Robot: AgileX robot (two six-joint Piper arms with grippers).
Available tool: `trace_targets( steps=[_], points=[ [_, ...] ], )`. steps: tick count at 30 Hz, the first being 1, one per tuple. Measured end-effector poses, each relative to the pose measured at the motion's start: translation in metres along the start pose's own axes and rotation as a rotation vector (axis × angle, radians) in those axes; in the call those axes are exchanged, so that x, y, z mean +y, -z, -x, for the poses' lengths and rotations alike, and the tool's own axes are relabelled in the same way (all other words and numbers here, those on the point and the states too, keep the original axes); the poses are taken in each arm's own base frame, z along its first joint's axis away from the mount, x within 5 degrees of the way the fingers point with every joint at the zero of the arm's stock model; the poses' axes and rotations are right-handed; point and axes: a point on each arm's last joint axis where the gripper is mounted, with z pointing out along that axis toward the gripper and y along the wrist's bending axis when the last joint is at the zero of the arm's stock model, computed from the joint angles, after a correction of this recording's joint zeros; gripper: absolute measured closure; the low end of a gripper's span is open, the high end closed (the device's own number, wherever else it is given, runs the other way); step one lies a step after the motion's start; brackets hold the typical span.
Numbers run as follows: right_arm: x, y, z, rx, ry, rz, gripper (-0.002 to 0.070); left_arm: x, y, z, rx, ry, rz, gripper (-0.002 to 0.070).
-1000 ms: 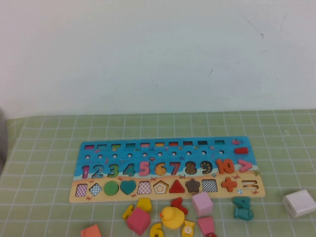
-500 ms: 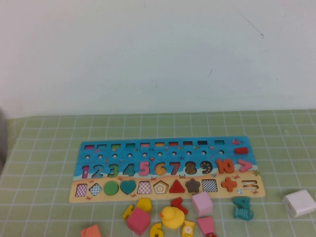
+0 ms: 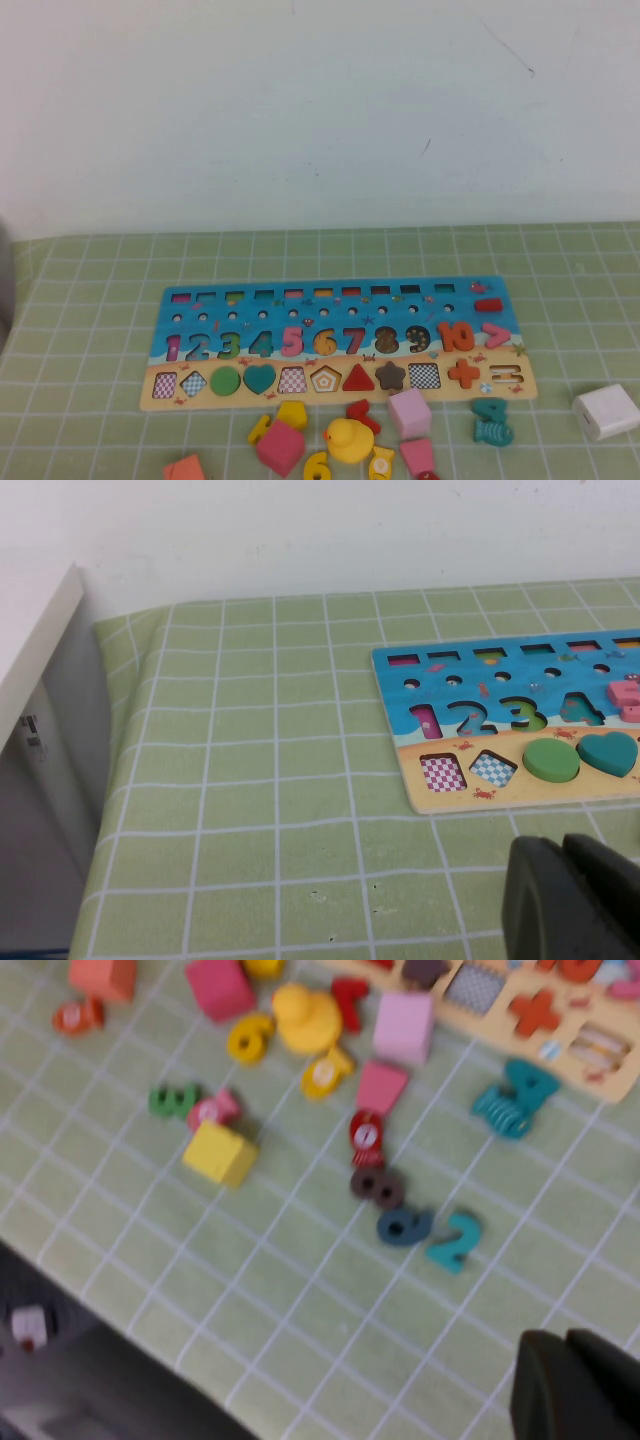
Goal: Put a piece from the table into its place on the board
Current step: Pick up the "number 6"
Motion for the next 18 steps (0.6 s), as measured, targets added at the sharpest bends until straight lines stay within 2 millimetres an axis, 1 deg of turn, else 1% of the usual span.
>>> trace_targets(
  steps=[5, 10, 13, 18],
  points=[
    [0.018, -0.036, 0.012, 0.150, 0.053, -0.002, 0.0677, 0.000, 0.000, 0.000, 0.000, 0.000, 0.000, 0.0678],
    [0.044, -0.086, 0.028, 0.286, 0.115, -0.043, 0.0677, 0.000, 0.000, 0.000, 0.000, 0.000, 0.000, 0.0678],
    [0.062, -0.112, 0.042, 0.345, 0.154, -0.072, 0.0677, 0.000, 0.000, 0.000, 0.000, 0.000, 0.000, 0.0678],
    [0.095, -0.153, 0.070, 0.384, 0.213, -0.134, 0.0677, 0.000, 0.000, 0.000, 0.000, 0.000, 0.000, 0.0678]
  ],
)
